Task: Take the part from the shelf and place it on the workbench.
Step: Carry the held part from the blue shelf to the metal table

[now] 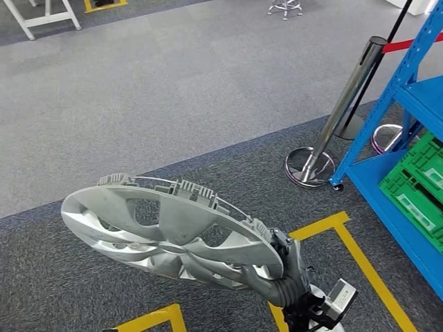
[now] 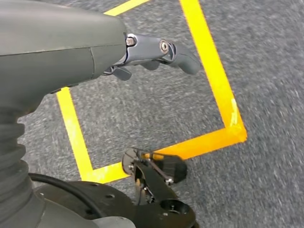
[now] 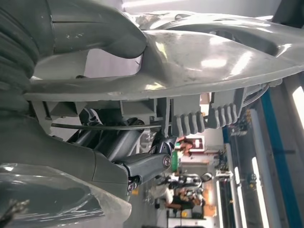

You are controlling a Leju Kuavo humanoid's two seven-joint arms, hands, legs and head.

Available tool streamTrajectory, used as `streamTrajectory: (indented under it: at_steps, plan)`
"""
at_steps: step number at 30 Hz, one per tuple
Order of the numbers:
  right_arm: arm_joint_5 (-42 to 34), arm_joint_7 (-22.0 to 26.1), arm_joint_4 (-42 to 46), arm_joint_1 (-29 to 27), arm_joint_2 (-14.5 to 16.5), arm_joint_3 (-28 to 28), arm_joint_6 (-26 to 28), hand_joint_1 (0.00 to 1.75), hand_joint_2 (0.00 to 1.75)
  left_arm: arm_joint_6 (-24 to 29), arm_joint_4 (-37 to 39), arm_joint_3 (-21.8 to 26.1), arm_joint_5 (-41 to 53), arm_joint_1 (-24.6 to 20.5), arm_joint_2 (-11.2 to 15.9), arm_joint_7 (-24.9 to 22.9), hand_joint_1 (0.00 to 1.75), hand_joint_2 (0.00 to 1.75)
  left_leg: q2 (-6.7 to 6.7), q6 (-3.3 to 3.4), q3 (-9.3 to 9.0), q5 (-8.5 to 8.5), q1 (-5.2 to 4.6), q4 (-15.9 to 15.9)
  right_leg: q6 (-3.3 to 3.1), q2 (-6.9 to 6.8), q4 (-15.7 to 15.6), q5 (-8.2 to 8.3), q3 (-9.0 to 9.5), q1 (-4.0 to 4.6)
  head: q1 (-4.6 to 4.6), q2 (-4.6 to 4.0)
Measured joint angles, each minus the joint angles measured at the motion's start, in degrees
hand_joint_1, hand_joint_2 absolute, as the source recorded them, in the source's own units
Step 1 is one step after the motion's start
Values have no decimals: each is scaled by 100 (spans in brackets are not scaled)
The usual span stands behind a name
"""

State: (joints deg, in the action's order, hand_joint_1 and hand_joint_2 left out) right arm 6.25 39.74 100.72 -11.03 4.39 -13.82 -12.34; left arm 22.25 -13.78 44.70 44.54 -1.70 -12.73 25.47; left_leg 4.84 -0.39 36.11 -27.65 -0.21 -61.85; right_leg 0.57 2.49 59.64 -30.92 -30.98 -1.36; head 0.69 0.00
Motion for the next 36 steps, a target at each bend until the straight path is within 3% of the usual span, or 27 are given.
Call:
streamTrajectory:
  at_steps: [2,4,5,7,9,11,13,15,17,19,20,21,22,24,26,28,29,31,32,34,35,36]
  plan:
    - [17,2,1,9,0,7,-17,175,175,13,-1,9,9,-21,-4,1,0,175,-319,-52,284,-317,1,-611,-52,-184,-12,-1,9,14,35,0]
    - [49,3,-2,19,0,13,-38,175,175,20,-2,16,21,-26,-5,1,0,175,-407,-80,571,-546,28,-1242,-75,-365,-11,-12,9,33,39,0]
    - [69,2,-3,33,0,13,-44,175,175,21,-2,22,28,-21,-5,0,0,175,-418,-80,602,-524,35,-1325,-80,-445,-11,-17,10,39,40,0]
    - [105,2,-5,75,0,10,-49,175,175,28,-2,35,43,-11,-3,-3,0,175,-474,-47,363,-217,32,-876,-82,-580,-12,-30,24,49,40,0]
    - [129,2,-5,104,0,8,-47,175,175,37,-2,44,59,-20,-2,-5,0,175,-730,33,-17,39,-35,-135,-60,-693,-20,-52,43,65,41,0]
    - [140,2,-5,108,0,8,-45,175,175,42,-3,48,82,-34,0,-3,0,175,-907,109,-168,72,-113,209,-13,-802,-38,-67,55,84,40,0]
    - [148,1,-4,113,0,2,-45,175,175,47,-5,59,97,-26,2,-1,0,175,-813,171,-167,96,-120,272,48,-891,-64,-82,76,85,41,0]
    - [163,-2,-3,124,-1,-7,-42,175,175,52,-9,87,102,-13,2,-2,0,175,-691,242,-210,142,-90,360,92,-712,54,-198,43,72,34,0]
    - [196,1,-3,123,-4,-7,-25,175,175,54,-13,114,114,-28,-2,-3,0,175,-564,289,-235,168,-70,402,106,-390,629,-496,-224,66,4,0]
    - [272,0,-5,106,-8,-6,10,175,175,53,-15,129,146,-42,-5,-7,0,175,-413,306,-232,167,-67,396,119,-267,1345,-746,-610,69,-18,0]
    - [326,-2,-6,99,-13,-8,33,175,175,52,-15,134,167,-40,-7,-8,0,175,-334,308,-234,165,-65,391,126,-257,1470,-721,-708,68,-17,0]
    - [385,-4,-7,94,-17,-13,62,175,175,53,-15,140,185,-36,-8,-11,0,175,-251,304,-236,162,-60,380,133,-249,1391,-588,-709,64,-15,0]
    - [443,-4,-6,93,-21,-22,93,175,175,54,-15,144,199,-32,-7,-14,0,175,-168,292,-238,154,-50,360,141,-210,1087,-360,-596,50,-16,0]
    - [542,-4,-6,96,-28,-56,155,175,175,54,-15,150,219,-33,-3,-18,0,175,-16,243,-212,123,-37,287,155,19,368,-27,-288,8,-15,0]
    - [595,-3,-6,92,-36,-100,203,175,175,53,-15,152,226,-37,3,-19,0,175,103,179,-154,112,-31,230,128,176,48,32,-127,-5,-9,0]
    - [620,-3,-5,101,-48,-155,251,175,175,52,-15,158,231,-23,12,-19,0,175,211,115,-107,135,-11,228,47,94,18,46,-100,6,-8,0]
    - [637,-4,-8,124,-57,-197,292,175,175,52,-15,167,240,-11,20,-18,0,175,182,85,-86,122,-6,205,8,35,1,60,-92,8,-6,0]
    - [700,-3,-24,208,-76,-325,415,175,175,43,-15,192,280,-13,37,-15,0,175,-61,29,70,-74,-6,-130,-54,-101,-36,79,-66,0,24,0]
    - [747,-2,-39,256,-87,-397,471,175,175,36,-15,205,304,-23,44,-13,0,175,-225,3,219,-239,-5,-451,-68,-175,-42,75,-54,14,41,0]
    - [852,-3,-80,336,-107,-538,544,175,175,20,-15,233,344,-44,53,-9,0,175,-375,-31,549,-509,16,-1127,-94,-337,-44,54,-39,34,51,0]
    - [902,-5,-108,377,-115,-607,560,175,175,14,-15,249,362,-46,56,-8,0,175,-400,-35,628,-517,23,-1281,-102,-415,-44,40,-28,41,52,0]
    - [946,-8,-139,426,-119,-678,570,175,175,9,-15,262,379,-43,58,-7,0,175,-417,-29,604,-416,27,-1222,-105,-487,-44,23,-13,48,52,0]
